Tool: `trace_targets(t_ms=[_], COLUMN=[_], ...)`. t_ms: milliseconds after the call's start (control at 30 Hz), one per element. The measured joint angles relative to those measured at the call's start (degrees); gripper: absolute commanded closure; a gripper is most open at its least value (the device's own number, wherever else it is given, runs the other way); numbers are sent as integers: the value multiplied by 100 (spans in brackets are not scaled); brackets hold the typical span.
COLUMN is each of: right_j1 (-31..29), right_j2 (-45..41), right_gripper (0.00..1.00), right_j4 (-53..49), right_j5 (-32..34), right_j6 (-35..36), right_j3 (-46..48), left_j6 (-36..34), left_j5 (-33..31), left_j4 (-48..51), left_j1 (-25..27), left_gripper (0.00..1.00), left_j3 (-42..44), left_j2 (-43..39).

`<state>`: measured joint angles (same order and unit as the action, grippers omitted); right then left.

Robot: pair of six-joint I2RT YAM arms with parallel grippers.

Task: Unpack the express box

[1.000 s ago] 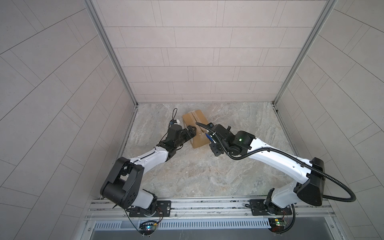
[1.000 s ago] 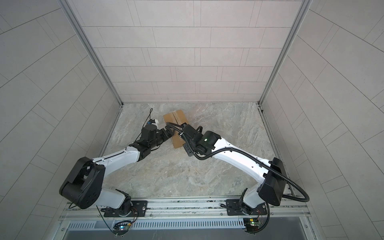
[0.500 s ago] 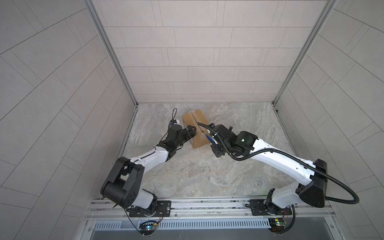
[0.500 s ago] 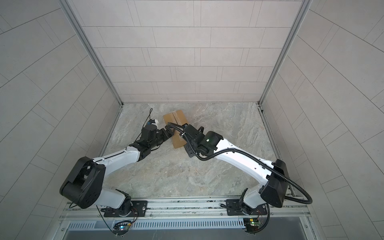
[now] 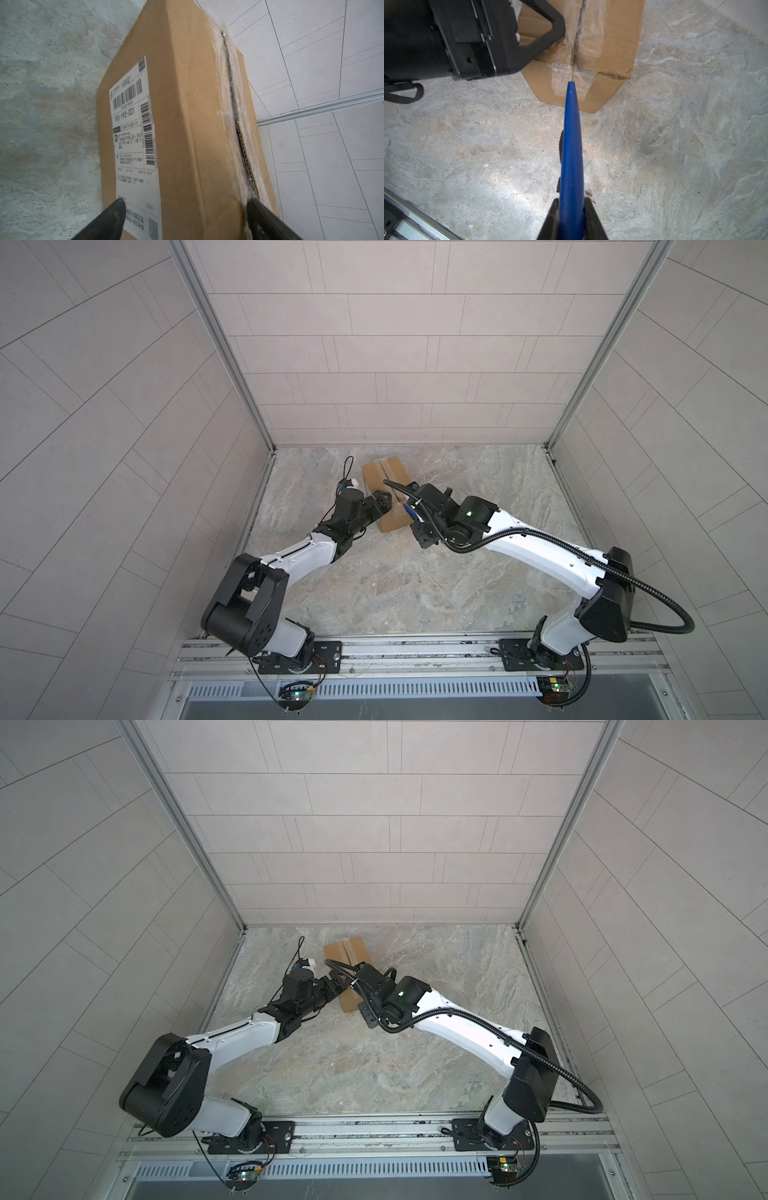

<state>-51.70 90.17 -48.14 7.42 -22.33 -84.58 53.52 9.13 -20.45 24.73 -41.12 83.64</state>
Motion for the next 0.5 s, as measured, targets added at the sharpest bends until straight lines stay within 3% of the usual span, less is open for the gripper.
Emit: trace_targets(t_ms=[500], right_j1=[-4], right_j2=[-730], right_gripper=[100], right_j4=[-236], right_j5=[-286], right_j6=[-195], right_j3=[485], left_j6=[66], left_j5=[-66], left_j4=[15], left_j1=[9], left_gripper=[7], left_j3=[-13], left_j2=[50])
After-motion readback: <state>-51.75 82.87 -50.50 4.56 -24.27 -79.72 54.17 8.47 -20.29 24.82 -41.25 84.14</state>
